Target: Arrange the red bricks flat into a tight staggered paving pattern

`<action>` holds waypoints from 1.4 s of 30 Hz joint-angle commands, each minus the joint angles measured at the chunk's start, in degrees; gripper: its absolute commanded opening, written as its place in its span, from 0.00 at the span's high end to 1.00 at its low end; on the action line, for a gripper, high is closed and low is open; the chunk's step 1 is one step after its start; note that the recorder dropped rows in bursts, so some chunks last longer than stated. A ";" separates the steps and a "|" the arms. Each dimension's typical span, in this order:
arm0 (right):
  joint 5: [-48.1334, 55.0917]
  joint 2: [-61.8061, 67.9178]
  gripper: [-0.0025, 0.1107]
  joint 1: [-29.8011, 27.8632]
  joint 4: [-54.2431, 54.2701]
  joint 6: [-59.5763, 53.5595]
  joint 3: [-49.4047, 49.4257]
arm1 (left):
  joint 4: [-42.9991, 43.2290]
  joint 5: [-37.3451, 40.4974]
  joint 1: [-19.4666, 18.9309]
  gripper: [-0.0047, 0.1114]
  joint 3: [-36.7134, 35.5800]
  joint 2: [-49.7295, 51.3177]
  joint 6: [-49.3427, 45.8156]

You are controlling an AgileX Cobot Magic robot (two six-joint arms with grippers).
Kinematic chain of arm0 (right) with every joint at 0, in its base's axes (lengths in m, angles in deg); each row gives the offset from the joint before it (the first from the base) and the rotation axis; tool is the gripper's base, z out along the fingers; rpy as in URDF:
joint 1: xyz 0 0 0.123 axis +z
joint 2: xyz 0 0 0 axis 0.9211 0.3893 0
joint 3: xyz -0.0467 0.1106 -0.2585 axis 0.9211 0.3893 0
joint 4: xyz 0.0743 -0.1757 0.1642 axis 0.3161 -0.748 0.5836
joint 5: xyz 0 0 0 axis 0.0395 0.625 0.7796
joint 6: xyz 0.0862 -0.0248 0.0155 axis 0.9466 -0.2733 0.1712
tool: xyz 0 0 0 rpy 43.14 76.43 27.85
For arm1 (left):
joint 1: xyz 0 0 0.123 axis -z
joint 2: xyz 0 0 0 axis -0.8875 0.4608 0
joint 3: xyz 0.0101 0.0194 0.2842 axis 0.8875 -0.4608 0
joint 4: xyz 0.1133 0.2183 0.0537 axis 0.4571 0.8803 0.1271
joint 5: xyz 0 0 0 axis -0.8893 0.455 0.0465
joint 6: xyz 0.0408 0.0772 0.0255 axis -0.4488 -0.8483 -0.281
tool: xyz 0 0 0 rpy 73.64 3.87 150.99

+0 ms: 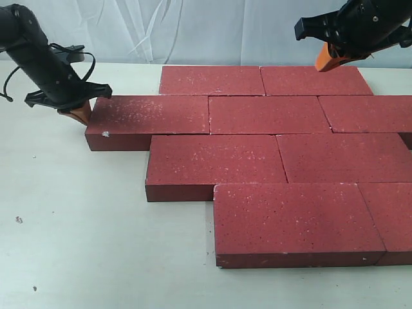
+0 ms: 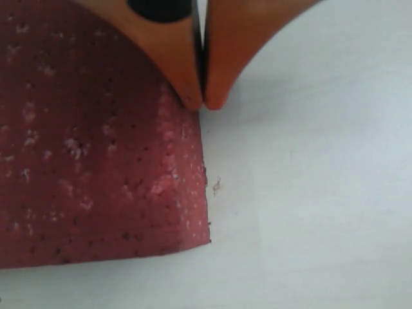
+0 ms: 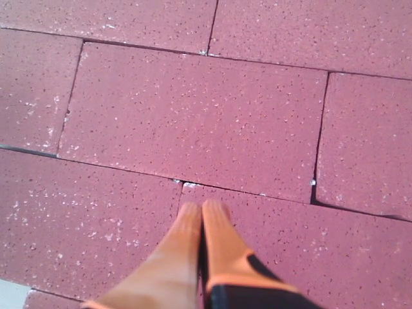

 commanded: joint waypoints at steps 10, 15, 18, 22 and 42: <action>-0.59 -0.23 0.98 -0.36 -0.53 -0.24 0.15 | -0.65 0.24 0.31 0.96 -0.07 0.03 0.05; -0.58 -0.23 0.98 -0.36 -0.53 -0.43 0.15 | 1.48 -0.34 0.31 0.96 -0.07 -1.89 0.32; -0.58 -0.23 0.98 -0.36 -0.53 -0.43 0.15 | 2.86 -0.10 0.31 0.96 -0.07 -3.55 0.68; -0.37 -0.23 0.98 -0.36 -0.53 -0.41 0.15 | 3.26 0.65 0.31 0.96 -0.07 -5.78 0.68; 5.74 -0.61 0.98 -0.36 2.29 -0.41 8.01 | -0.51 3.66 0.43 0.96 -4.44 -20.20 -2.12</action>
